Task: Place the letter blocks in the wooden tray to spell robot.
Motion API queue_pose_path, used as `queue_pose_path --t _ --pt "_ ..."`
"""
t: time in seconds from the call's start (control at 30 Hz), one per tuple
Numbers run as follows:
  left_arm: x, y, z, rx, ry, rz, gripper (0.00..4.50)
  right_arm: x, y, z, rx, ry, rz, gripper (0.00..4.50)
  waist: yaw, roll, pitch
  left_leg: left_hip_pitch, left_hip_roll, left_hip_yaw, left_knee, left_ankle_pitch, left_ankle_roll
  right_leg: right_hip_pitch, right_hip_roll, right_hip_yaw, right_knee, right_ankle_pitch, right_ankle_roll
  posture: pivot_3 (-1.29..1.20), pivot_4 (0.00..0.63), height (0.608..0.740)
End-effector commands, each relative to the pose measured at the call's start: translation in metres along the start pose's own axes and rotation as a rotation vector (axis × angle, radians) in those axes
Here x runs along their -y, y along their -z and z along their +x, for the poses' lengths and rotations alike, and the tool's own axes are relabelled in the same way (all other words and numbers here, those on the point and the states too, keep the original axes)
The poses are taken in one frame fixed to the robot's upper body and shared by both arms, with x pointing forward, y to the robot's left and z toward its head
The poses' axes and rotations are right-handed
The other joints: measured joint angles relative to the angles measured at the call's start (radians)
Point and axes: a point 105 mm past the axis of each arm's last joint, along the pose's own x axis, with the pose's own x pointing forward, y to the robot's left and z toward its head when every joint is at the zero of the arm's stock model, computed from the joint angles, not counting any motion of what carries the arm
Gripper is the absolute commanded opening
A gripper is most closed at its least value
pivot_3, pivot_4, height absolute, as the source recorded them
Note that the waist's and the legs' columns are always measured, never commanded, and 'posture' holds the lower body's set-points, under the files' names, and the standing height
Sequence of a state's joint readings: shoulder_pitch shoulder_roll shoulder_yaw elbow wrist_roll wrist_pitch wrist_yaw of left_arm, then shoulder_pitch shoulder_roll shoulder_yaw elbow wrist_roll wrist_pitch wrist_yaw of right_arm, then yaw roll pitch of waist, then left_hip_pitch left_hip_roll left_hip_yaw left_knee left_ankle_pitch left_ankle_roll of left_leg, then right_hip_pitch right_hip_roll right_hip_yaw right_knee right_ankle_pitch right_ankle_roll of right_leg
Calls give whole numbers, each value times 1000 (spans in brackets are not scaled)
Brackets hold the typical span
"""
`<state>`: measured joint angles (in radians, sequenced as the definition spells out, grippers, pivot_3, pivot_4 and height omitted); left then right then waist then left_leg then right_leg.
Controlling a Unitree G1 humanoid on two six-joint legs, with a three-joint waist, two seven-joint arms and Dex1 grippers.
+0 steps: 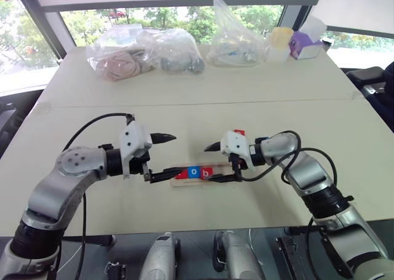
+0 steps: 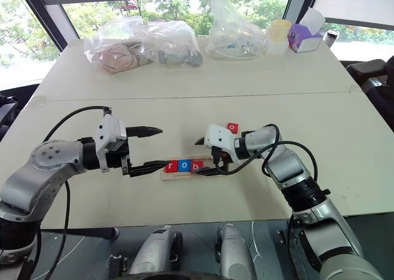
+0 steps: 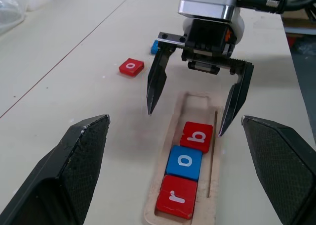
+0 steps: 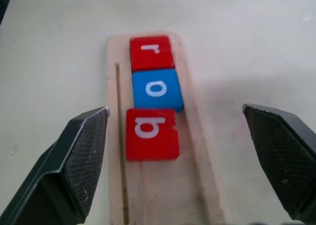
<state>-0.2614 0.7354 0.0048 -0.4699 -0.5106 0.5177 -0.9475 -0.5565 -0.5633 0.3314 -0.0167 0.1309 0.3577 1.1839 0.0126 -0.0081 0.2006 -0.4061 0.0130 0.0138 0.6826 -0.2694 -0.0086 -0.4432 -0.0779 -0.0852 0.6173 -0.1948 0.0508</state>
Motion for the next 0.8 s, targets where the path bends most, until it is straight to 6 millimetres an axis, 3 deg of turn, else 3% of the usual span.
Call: queue_pose_path --t 0.03,0.43,0.8 --pt "-1 -6 0 21 4 29 4500 0 -6 -1 17 13 -33 4444 -1 0 0 0 0 0 0 0 0 0 0 0 0 0 0 0 150 740" --pt "-1 -5 -2 16 0 31 4500 4 10 4 -30 34 -60 4444 0 0 0 0 0 0 0 0 0 0 0 0 0 0 0 0 150 740" --pt "1 -4 -1 19 4 30 4500 9 -1 10 8 55 -80 4444 0 0 0 0 0 0 0 0 0 0 0 0 0 0 0 0 150 740"
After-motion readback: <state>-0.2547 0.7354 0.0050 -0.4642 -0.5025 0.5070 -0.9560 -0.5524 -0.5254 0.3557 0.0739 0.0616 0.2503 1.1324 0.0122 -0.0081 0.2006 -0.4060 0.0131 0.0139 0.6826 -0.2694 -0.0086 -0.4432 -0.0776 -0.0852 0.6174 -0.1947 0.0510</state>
